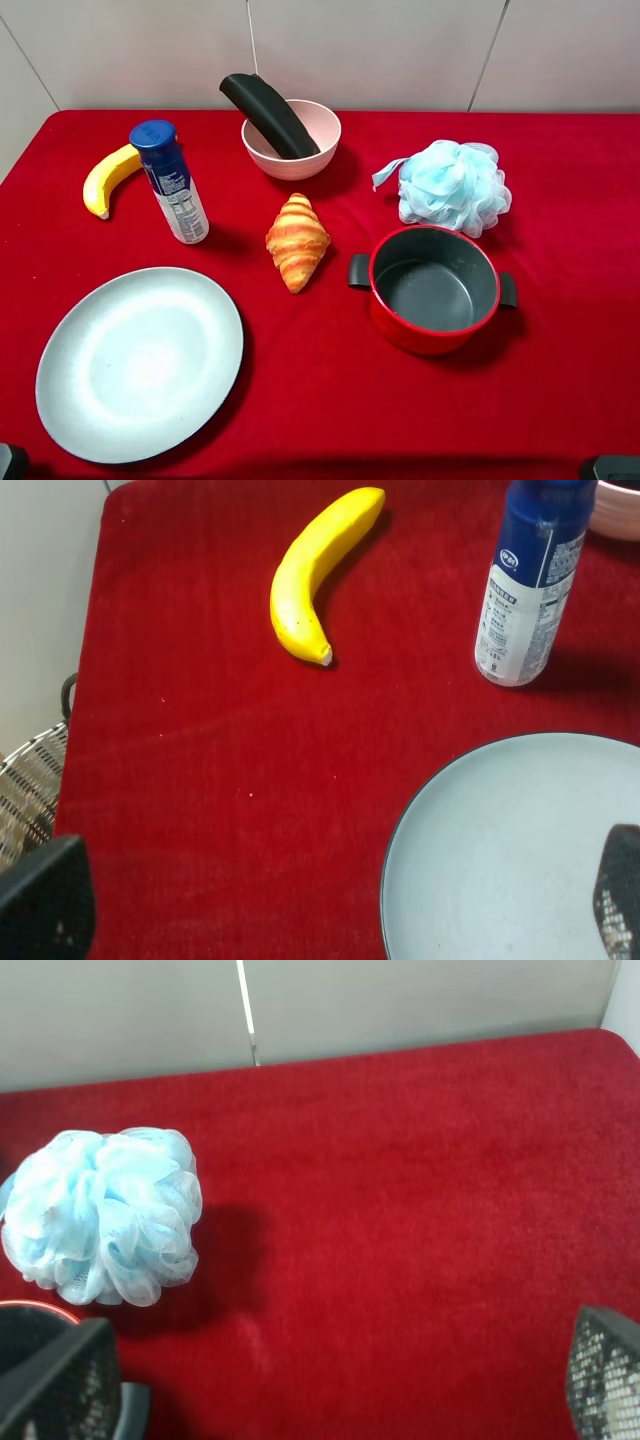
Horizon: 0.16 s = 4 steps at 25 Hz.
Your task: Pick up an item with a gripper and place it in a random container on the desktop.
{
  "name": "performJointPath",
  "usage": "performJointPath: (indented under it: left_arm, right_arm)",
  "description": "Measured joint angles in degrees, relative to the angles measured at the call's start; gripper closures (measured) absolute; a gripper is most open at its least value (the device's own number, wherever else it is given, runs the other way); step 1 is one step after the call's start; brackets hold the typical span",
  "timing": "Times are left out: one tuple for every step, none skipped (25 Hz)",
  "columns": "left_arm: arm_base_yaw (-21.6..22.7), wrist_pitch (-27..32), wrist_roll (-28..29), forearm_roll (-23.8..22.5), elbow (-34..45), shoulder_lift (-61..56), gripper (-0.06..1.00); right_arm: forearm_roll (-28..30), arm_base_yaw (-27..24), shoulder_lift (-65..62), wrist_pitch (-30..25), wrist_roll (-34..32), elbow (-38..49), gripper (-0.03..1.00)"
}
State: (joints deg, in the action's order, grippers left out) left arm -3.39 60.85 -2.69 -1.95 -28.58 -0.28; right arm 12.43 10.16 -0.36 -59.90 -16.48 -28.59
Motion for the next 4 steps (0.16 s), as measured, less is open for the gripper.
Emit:
performJointPath:
  left_arm:
    - [0.0, 0.0, 0.0, 0.0, 0.0, 0.0, -0.04]
    - [0.0, 0.0, 0.0, 0.0, 0.0, 0.0, -0.04]
    - [0.0, 0.0, 0.0, 0.0, 0.0, 0.0, -0.04]
    - [0.0, 0.0, 0.0, 0.0, 0.0, 0.0, -0.04]
  right_arm:
    - [0.0, 0.0, 0.0, 0.0, 0.0, 0.0, 0.27]
    - [0.0, 0.0, 0.0, 0.0, 0.0, 0.0, 0.27]
    - [0.0, 0.0, 0.0, 0.0, 0.0, 0.0, 0.27]
    - [0.0, 0.0, 0.0, 0.0, 0.0, 0.0, 0.27]
